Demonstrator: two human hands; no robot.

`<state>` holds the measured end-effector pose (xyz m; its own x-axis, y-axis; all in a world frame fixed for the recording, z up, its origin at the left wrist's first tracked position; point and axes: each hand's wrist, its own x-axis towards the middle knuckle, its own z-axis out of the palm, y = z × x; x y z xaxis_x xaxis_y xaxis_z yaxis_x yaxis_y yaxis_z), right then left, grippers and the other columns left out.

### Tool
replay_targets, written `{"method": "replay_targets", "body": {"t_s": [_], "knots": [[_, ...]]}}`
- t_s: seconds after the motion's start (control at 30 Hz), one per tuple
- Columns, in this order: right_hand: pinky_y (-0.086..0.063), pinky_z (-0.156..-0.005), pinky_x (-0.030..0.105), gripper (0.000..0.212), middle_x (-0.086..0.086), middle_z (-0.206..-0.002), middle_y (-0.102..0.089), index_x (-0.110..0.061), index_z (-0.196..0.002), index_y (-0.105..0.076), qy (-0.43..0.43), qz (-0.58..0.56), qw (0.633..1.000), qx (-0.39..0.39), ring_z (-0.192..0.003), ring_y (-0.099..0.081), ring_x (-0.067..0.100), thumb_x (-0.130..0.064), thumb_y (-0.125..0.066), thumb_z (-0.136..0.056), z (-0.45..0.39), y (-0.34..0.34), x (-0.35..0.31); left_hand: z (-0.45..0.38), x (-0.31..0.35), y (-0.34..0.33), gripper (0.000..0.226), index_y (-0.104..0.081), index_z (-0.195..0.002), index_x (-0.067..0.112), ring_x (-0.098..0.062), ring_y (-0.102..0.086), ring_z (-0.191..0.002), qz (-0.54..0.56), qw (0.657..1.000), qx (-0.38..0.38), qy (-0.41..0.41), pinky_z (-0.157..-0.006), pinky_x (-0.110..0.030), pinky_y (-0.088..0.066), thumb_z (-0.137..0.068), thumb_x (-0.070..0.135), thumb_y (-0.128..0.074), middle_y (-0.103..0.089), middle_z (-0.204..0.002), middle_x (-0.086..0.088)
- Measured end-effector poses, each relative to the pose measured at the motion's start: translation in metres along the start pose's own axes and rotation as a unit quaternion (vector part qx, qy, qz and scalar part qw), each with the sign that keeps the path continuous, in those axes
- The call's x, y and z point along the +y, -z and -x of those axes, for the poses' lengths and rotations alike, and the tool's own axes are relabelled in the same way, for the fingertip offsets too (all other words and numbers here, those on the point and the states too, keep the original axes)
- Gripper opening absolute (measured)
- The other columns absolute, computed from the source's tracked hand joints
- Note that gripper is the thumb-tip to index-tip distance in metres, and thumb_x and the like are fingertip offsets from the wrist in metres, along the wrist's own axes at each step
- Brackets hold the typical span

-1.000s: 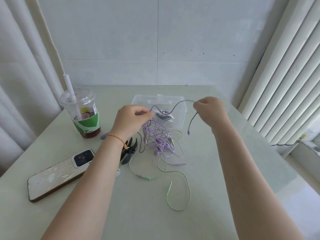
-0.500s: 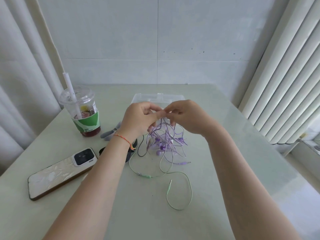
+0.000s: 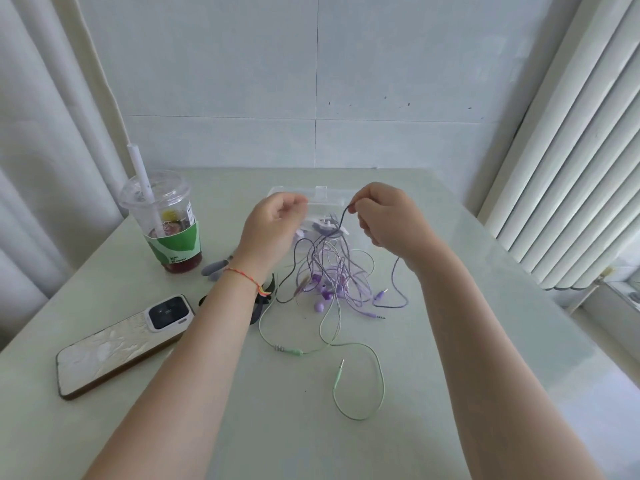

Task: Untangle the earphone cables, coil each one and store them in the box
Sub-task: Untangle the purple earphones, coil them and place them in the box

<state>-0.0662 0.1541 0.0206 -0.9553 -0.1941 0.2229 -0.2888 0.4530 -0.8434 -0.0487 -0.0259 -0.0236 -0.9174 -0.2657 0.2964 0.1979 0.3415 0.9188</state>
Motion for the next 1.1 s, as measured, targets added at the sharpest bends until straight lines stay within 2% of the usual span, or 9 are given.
{"method": "replay_targets", "body": {"t_s": [0.13, 0.27, 0.4, 0.53, 0.63, 0.73, 0.8, 1.0, 1.1], "knots": [[-0.032, -0.053, 0.025, 0.025, -0.007, -0.062, -0.05, -0.021, -0.076, -0.062, 0.008, -0.022, 1.0, 0.011, -0.058, -0.042, 0.016, -0.008, -0.045, -0.089, 0.001, 0.0, -0.001, 0.003, 0.003, -0.002, 0.018, -0.068, -0.099, 0.024, -0.01, -0.063, -0.092, 0.04, 0.993, -0.102, 0.031, -0.087, -0.028, -0.047, -0.084, 0.016, -0.061, -0.071, -0.095, 0.003], [-0.031, -0.042, 0.023, 0.017, 0.006, -0.063, -0.055, -0.011, -0.089, -0.052, 0.027, -0.23, 0.972, 0.038, -0.045, -0.045, 0.018, -0.004, -0.038, -0.097, 0.001, 0.001, -0.008, 0.007, -0.008, -0.006, 0.016, -0.071, -0.086, 0.032, -0.009, -0.061, -0.085, -0.075, 0.976, -0.203, -0.001, -0.088, -0.024, -0.046, -0.07, 0.027, -0.07, -0.069, -0.089, 0.006], [-0.043, -0.048, 0.029, 0.016, 0.015, -0.083, -0.064, -0.013, -0.093, -0.046, 0.055, -0.346, 0.93, 0.112, -0.062, -0.062, 0.027, -0.005, -0.033, -0.101, 0.0, 0.01, -0.008, 0.002, -0.018, -0.005, 0.013, -0.069, -0.083, 0.028, -0.003, -0.05, -0.063, -0.198, 0.972, -0.124, -0.01, -0.065, -0.013, -0.039, -0.08, 0.015, -0.07, -0.054, -0.068, 0.011], [-0.048, -0.055, 0.029, 0.017, 0.011, -0.085, -0.062, -0.015, -0.09, -0.047, 0.009, -0.348, 0.909, 0.229, -0.069, -0.064, 0.022, -0.006, -0.034, -0.097, -0.005, 0.014, 0.001, -0.002, -0.02, 0.001, 0.014, -0.069, -0.095, 0.021, -0.009, -0.06, -0.067, -0.099, 0.992, -0.055, 0.06, -0.068, -0.019, -0.046, -0.085, 0.011, -0.065, -0.066, -0.072, 0.005], [-0.043, -0.067, 0.028, 0.021, 0.002, -0.095, -0.062, -0.013, -0.102, -0.056, -0.066, -0.221, 0.935, 0.27, -0.079, -0.06, 0.017, -0.01, -0.038, -0.092, -0.008, 0.018, 0.011, -0.002, -0.016, 0.002, 0.01, -0.07, -0.091, 0.013, -0.01, -0.057, -0.057, -0.021, 0.996, -0.019, 0.081, -0.062, -0.022, -0.048, -0.088, 0.008, -0.062, -0.064, -0.064, 0.0], [-0.039, -0.081, 0.028, 0.04, 0.001, -0.121, -0.053, -0.015, -0.131, -0.051, -0.117, -0.053, 0.973, 0.19, -0.101, -0.052, 0.017, -0.017, -0.043, -0.091, -0.012, 0.015, 0.021, 0.0, -0.013, 0.001, 0.007, -0.07, -0.09, 0.009, -0.012, -0.055, -0.054, -0.02, 0.996, -0.021, 0.084, -0.062, -0.025, -0.047, -0.089, 0.01, -0.063, -0.064, -0.061, -0.001], [-0.041, -0.091, 0.028, 0.042, 0.001, -0.129, -0.053, -0.016, -0.132, -0.053, -0.084, 0.005, 0.983, 0.162, -0.112, -0.052, 0.017, -0.017, -0.044, -0.091, -0.011, 0.009, 0.017, 0.001, -0.012, -0.001, 0.006, -0.07, -0.088, 0.01, -0.015, -0.056, -0.056, -0.024, 0.995, -0.039, 0.085, -0.059, -0.026, -0.045, -0.089, 0.013, -0.065, -0.066, -0.063, -0.003], [-0.05, -0.078, 0.025, 0.017, -0.004, -0.096, -0.071, -0.021, -0.102, -0.068, 0.028, 0.107, 0.991, -0.08, -0.088, -0.064, 0.011, -0.017, -0.061, -0.087, -0.001, -0.016, 0.008, 0.007, 0.003, -0.007, 0.009, -0.069, -0.085, 0.012, -0.014, -0.06, -0.056, -0.008, 0.994, -0.084, 0.07, -0.05, -0.02, -0.044, -0.089, 0.019, -0.066, -0.07, -0.063, -0.003], [-0.044, -0.058, 0.021, 0.01, -0.001, -0.077, -0.072, -0.018, -0.094, -0.065, 0.045, 0.152, 0.983, -0.091, -0.07, -0.063, 0.013, -0.014, -0.062, -0.085, 0.0, -0.022, 0.014, 0.008, 0.008, -0.009, 0.01, -0.069, -0.085, 0.012, -0.014, -0.063, -0.058, 0.01, 0.993, -0.093, 0.076, -0.05, -0.02, -0.044, -0.088, 0.022, -0.067, -0.071, -0.066, -0.005]]}}
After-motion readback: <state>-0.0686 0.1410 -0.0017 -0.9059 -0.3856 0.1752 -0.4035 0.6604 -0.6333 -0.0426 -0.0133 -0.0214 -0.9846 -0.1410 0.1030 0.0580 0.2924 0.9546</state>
